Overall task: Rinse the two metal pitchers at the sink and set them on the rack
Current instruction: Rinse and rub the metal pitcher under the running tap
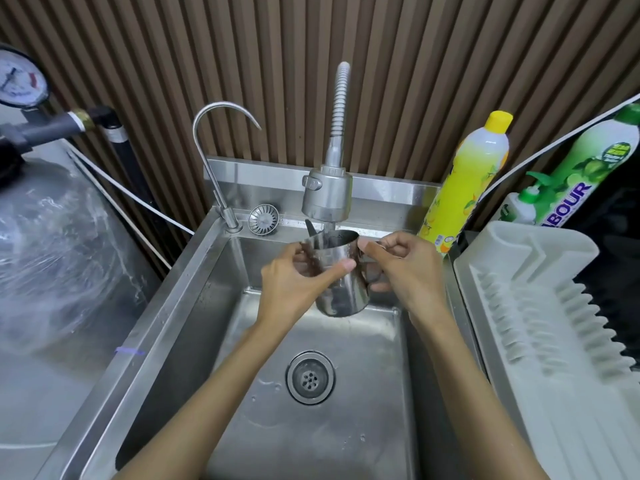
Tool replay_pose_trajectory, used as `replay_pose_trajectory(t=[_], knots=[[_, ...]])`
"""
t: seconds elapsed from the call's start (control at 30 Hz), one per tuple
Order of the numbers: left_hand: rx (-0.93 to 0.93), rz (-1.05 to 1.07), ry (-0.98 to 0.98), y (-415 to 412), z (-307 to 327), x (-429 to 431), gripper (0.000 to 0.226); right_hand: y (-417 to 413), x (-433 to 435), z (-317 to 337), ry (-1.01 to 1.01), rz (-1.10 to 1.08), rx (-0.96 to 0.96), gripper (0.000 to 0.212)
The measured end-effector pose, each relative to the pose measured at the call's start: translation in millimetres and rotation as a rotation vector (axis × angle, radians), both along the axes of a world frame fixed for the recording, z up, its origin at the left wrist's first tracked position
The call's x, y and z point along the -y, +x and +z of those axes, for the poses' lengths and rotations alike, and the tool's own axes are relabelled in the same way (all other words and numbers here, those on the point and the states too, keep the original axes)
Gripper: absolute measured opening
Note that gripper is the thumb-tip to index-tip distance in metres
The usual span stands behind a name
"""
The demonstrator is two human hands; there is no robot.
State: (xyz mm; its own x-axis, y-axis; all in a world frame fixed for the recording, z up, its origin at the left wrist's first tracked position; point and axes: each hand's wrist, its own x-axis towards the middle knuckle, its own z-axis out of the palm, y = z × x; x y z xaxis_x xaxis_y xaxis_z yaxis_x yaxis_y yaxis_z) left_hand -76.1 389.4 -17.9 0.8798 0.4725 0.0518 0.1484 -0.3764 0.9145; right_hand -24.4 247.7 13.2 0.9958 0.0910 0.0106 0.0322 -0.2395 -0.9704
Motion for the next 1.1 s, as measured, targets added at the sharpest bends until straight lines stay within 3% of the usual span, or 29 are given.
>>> replay_pose_trajectory(t=[0.13,0.27,0.4,0.57,0.67,0.8,0.97,1.1], knots=[[0.088,-0.055,-0.197,8.4,-6.7,5.1,0.060,0.3,1.1,4.2,-0.065,0.030,0.170,0.025],[0.264,-0.009,-0.320,15.9,-2.5,6.1,0.075,4.5,1.3,-0.1,0.235,0.199,0.057,0.021],[0.395,0.036,-0.110,11.3,12.4,-0.8,0.079,7.3,-7.3,-15.4,0.427,0.318,-0.065,0.020],[0.369,0.124,0.195,-9.5,27.3,1.5,0.080,-0.7,-18.0,-27.0,0.604,0.372,-0.221,0.010],[0.278,0.193,0.233,-13.5,27.3,3.4,0.078,-3.8,-16.8,-21.1,0.466,0.310,-0.212,0.013],[0.107,0.182,0.136,-7.7,26.0,6.1,0.074,-2.2,-10.5,-5.3,0.242,0.148,-0.157,0.027],[0.014,0.017,-0.140,3.7,15.9,6.3,0.065,3.1,-2.3,14.2,-0.223,-0.025,0.171,0.025],[0.100,-0.035,-0.366,16.7,8.2,5.7,0.066,-4.2,-5.6,18.9,-0.164,-0.001,0.242,0.021]])
